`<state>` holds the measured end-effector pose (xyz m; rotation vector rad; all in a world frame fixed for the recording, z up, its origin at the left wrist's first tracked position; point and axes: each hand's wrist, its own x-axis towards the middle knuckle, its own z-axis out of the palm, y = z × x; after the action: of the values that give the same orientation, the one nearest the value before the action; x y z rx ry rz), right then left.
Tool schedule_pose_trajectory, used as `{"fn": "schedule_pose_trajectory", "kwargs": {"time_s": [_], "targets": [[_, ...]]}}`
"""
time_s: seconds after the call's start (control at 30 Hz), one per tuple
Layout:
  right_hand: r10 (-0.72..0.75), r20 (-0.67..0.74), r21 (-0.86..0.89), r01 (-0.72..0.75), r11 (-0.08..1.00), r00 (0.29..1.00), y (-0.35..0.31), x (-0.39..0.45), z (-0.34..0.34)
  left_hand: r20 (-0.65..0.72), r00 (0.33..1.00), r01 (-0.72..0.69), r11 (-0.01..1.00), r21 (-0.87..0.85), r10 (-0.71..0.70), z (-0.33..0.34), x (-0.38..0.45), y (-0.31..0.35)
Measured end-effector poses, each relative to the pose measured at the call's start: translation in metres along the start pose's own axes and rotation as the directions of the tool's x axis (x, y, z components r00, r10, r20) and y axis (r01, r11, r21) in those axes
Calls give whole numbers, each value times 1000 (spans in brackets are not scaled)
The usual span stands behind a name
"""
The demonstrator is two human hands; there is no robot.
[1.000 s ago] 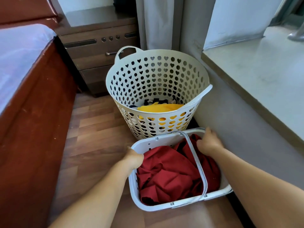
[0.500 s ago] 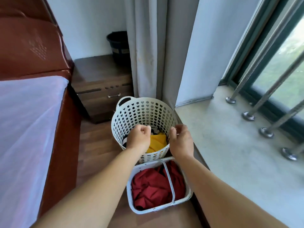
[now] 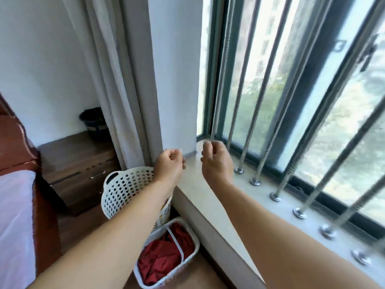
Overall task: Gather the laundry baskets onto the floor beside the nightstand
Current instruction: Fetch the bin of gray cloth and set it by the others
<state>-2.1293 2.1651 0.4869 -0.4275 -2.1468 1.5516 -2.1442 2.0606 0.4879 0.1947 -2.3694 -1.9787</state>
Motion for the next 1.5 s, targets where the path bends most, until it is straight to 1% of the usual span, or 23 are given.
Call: {"fn": "schedule_pose_trajectory", "kwargs": {"time_s": [0.1, 0.17, 0.23, 0.33, 0.4, 0.43, 0.53, 0.57, 0.6, 0.63, 0.7, 0.73, 0.8, 0.83, 0.9, 0.93, 0.97, 1.13, 1.2, 1.27, 1.3, 1.4, 1.5], "targets": [[6, -170, -4, -7, 1000, 985, -13, -10, -86, 105, 992, -71, 996, -50, 76, 47, -51, 37], [21, -303, 36, -10, 999, 953, -12, -23, -164, 204, 969, -129, 989, -68, 140, 91, -103, 62], [21, -362, 49, -3, 999, 932, -11, -38, -219, 250, 956, -122, 983, -139, 154, 123, -140, 76], [29, -503, 55, -1, 998, 864, 0, -75, -326, 378, 908, -112, 973, -201, 183, 188, -221, 101], [18, -588, 22, -6, 1000, 808, 12, -116, -419, 496, 843, -100, 967, -235, 208, 244, -299, 115], [19, -595, 18, -11, 1000, 803, 14, -128, -441, 525, 819, -107, 961, -254, 230, 257, -318, 120], [8, -702, -37, -48, 998, 712, 33, -196, -559, 702, 663, -92, 960, -266, 258, 326, -436, 133], [1, -735, -60, -65, 996, 678, 35, -215, -589, 740, 620, -81, 960, -268, 260, 344, -468, 138], [-5, -772, -74, -81, 994, 636, 38, -232, -615, 767, 582, -77, 958, -277, 269, 359, -498, 141], [-10, -822, -75, -91, 993, 570, 44, -258, -651, 805, 525, -78, 958, -277, 276, 378, -539, 145], [-1, -882, -62, -114, 992, 472, 49, -293, -698, 854, 439, -72, 958, -278, 281, 402, -597, 151], [11, -916, -51, -143, 988, 400, 52, -320, -727, 889, 364, -61, 960, -275, 278, 416, -636, 152], [40, -949, -9, -155, 988, 312, 55, -356, -763, 919, 277, -54, 959, -278, 282, 433, -684, 153], [41, -969, -2, -172, 985, 243, 57, -377, -781, 935, 219, -46, 960, -277, 280, 441, -711, 152], [0, -997, -18, -245, 969, 76, 59, -431, -817, 961, 75, -34, 964, -265, 267, 455, -777, 146], [-4, -1000, -7, -281, 960, 13, 59, -454, -828, 965, 19, -26, 965, -260, 261, 459, -803, 143], [-5, -997, 19, -307, 952, -78, 60, -487, -843, 968, -72, -23, 969, -244, 242, 459, -841, 139], [-10, -924, 143, -370, 918, -383, 61, -622, -873, 905, -391, -41, 979, -201, 169, 435, -980, 111], [-24, -866, 196, -382, 903, -500, 59, -680, -870, 853, -507, -75, 979, -188, 125, 413, -1033, 93], [-38, -803, 241, -382, 892, -595, 58, -734, -863, 801, -593, -108, 976, -187, 88, 384, -1078, 77], [-47, -748, 276, -376, 885, -662, 56, -774, -854, 754, -654, -128, 975, -182, 55, 359, -1110, 63], [-49, -673, 337, -365, 868, -738, 49, -839, -840, 684, -729, -144, 973, -181, 19, 322, -1163, 41], [-76, -559, 387, -342, 856, -825, 37, -917, -820, 587, -809, -179, 964, -198, -30, 271, -1227, 20]]}}
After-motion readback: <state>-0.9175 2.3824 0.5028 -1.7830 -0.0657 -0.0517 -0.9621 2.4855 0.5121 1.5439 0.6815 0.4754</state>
